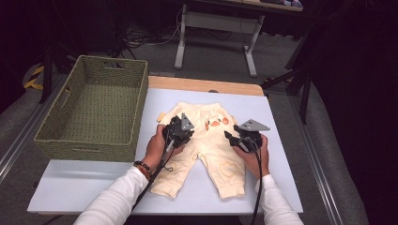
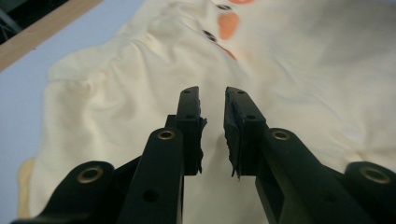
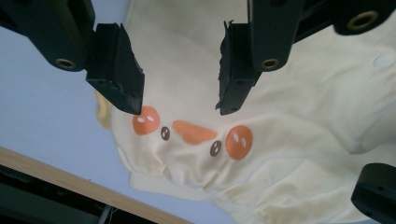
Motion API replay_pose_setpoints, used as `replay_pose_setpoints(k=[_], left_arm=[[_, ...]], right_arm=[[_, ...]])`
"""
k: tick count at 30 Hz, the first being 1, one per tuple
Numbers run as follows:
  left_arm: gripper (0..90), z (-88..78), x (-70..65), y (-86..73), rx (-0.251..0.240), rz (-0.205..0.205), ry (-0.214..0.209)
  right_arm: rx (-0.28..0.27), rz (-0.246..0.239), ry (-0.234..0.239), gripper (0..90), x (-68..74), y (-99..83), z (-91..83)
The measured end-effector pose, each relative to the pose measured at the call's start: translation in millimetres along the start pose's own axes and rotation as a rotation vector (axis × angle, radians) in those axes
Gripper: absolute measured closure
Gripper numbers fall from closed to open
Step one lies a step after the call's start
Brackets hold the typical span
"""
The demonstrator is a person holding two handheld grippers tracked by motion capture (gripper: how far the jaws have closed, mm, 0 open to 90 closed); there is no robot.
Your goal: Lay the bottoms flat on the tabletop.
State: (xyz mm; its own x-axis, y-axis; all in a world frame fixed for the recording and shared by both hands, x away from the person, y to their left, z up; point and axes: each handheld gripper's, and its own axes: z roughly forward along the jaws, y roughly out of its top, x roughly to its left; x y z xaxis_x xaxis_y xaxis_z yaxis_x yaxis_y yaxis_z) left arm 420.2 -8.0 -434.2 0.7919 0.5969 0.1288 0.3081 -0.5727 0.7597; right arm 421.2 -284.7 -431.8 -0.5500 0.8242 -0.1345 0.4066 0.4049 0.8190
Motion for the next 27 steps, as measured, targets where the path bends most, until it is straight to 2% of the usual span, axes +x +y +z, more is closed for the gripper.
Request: replay_pose_setpoints(k=[2, 6, 10, 16, 18, 21, 23, 27], left_arm=[[75.0, -9.1, -7.4, -7.3, -0.007, 0.036, -0.006], [71.7, -28.8, -15.3, -23.1, -0.037, 0.052, -0.076], [66.2, -49.0, -27.2, -40.2, -0.048, 0.101, -0.1], [53.8, -73.3, -42.2, -62.1, -0.054, 0.123, -0.161], [51.8, -78.7, -46.6, -67.4, -0.057, 0.141, -0.187], [49.1, -82.2, -52.2, -74.9, -0.045, 0.139, -0.215], [48.0, -82.1, -54.4, -80.2, -0.031, 0.145, -0.254], [47.2, -79.6, -59.1, -88.5, -0.006, 0.164, -0.271]], right_arm=[[0.008, -0.01, -0.001, 48.2, 2.4, -5.8, -6.8], [0.026, -0.009, 0.009, 45.4, 5.4, -17.3, -19.3], [0.043, -0.002, 0.005, 42.7, 7.6, -28.0, -28.6], [0.073, 0.029, 0.012, 41.3, 9.4, -40.9, -36.1], [0.085, 0.041, 0.015, 41.9, 10.5, -44.6, -36.1], [0.104, 0.055, 0.016, 43.4, 12.0, -48.6, -34.8], [0.118, 0.069, 0.024, 43.5, 12.4, -50.9, -33.8], [0.129, 0.078, 0.025, 43.5, 11.5, -52.7, -33.1]])
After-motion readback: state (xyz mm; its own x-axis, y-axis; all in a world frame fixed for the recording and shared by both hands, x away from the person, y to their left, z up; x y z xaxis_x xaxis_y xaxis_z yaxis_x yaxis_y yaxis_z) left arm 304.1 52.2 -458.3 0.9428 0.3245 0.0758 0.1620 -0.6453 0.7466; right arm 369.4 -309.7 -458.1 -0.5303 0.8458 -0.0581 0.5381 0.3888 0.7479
